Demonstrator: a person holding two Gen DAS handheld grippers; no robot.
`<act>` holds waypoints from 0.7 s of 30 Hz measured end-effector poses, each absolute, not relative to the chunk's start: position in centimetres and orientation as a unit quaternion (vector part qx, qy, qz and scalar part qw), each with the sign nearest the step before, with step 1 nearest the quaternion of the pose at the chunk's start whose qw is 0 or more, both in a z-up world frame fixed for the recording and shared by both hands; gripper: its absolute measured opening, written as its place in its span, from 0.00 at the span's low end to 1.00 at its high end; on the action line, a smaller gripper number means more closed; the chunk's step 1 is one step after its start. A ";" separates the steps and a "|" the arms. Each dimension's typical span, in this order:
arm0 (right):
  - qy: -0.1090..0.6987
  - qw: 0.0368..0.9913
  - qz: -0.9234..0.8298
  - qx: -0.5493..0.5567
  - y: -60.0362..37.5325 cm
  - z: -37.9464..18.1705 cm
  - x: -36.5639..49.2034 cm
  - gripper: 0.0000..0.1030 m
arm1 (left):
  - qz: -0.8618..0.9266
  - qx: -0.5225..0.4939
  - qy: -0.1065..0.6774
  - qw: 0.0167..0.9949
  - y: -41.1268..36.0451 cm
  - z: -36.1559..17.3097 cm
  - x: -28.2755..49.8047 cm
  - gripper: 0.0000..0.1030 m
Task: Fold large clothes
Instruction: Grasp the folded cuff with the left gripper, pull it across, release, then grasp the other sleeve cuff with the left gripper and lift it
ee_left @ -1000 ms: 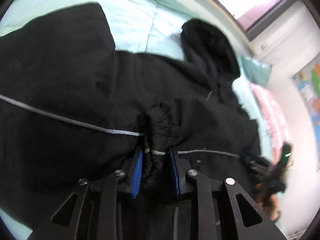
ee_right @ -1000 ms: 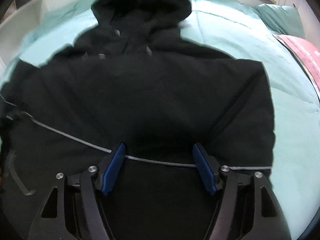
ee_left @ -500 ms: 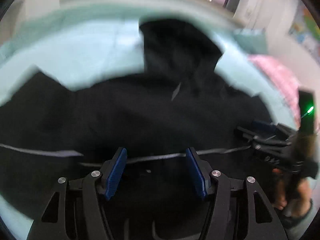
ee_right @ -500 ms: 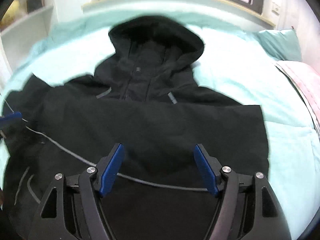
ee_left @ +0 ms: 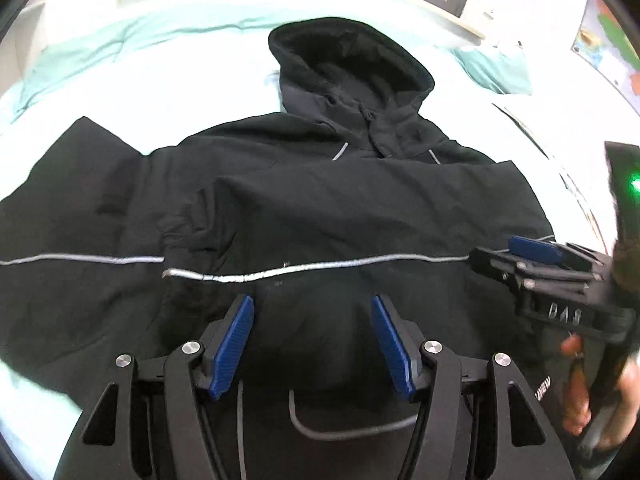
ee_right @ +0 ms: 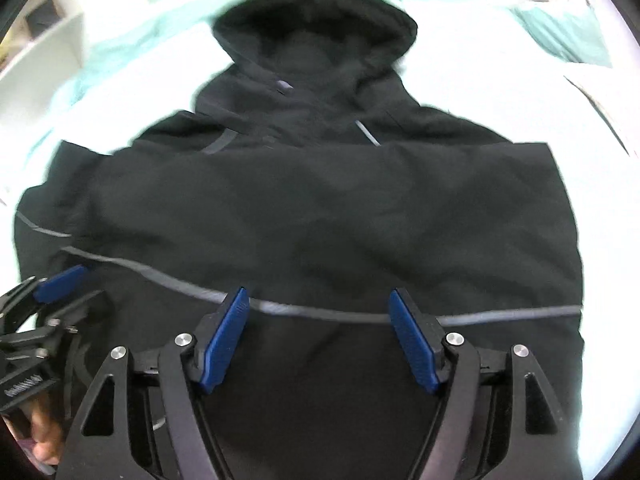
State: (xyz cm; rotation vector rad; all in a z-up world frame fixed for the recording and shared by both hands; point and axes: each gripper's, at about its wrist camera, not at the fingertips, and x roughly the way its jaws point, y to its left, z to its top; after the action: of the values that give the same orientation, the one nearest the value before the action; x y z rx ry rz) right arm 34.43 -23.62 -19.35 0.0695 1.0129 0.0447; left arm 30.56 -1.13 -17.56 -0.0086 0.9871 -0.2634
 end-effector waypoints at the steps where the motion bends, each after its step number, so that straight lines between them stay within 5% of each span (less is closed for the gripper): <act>1: 0.481 0.876 0.013 0.027 -23.2 -19.2 33.7 0.74 | -0.113 -0.002 0.489 0.865 -0.9 -18.2 30.8 0.61; 5: 0.513 0.858 -0.021 0.014 -22.1 -22.0 31.9 0.74 | -0.094 -0.013 0.536 0.839 0.1 -21.8 31.9 0.61; 11: 0.533 0.846 -0.011 0.033 -22.8 -22.1 31.4 0.74 | -0.108 -0.007 0.474 0.874 1.4 -17.1 28.3 0.61; 21: 0.430 0.896 0.099 0.044 -12.8 -17.4 30.0 0.74 | 0.043 -0.094 0.375 0.921 22.8 -9.2 22.8 0.61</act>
State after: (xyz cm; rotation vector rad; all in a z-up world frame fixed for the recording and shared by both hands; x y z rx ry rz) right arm 30.03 -12.82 -17.41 0.0917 0.8909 0.2047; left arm 22.81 22.81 -9.25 -0.1922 0.7693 0.0889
